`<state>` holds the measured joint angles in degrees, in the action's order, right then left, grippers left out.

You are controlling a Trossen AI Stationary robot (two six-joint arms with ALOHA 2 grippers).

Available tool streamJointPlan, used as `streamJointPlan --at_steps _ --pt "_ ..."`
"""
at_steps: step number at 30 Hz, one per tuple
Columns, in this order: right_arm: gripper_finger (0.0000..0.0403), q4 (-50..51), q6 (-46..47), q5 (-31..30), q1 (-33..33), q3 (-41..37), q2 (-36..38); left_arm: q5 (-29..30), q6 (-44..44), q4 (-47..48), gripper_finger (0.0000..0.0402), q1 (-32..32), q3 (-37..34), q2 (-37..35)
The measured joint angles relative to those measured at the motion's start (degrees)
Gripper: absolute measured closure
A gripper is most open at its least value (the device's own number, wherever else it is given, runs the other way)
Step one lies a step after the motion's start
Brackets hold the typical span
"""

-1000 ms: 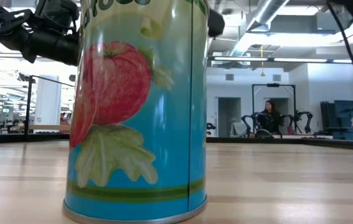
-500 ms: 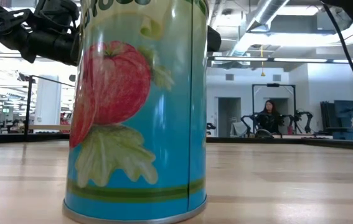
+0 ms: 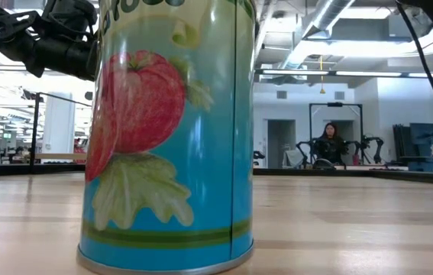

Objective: Pick and place cans onto a shelf
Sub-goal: Align the canned corn with the other canned corn on the shelf

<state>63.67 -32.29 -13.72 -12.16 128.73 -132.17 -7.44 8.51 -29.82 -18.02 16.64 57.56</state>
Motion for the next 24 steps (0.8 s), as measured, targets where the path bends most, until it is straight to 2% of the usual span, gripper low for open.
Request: streamJointPlan --at_steps 5,10,13,18,24 --pt "0.0292 10.93 11.30 -0.06 -0.11 6.42 0.52 -2.41 0.00 -0.02 0.0401 0.00 0.00 0.00" --pt "0.0359 13.07 21.09 1.57 -0.62 -1.83 6.85 -4.69 -0.18 0.03 0.0401 0.00 0.00 0.00" --pt "0.0392 6.77 22.72 1.57 -1.23 -11.95 11.91 -5.49 -0.25 0.18 0.0401 0.07 -0.02 0.00" --pt "0.0388 -14.00 27.78 0.17 -1.87 -36.36 25.06 -5.88 -0.26 0.66 0.0401 0.17 -0.04 0.02" --pt "0.0393 -41.26 32.56 -10.24 -2.20 -63.82 41.68 -5.88 -0.94 1.14 0.0401 1.05 0.51 0.03"
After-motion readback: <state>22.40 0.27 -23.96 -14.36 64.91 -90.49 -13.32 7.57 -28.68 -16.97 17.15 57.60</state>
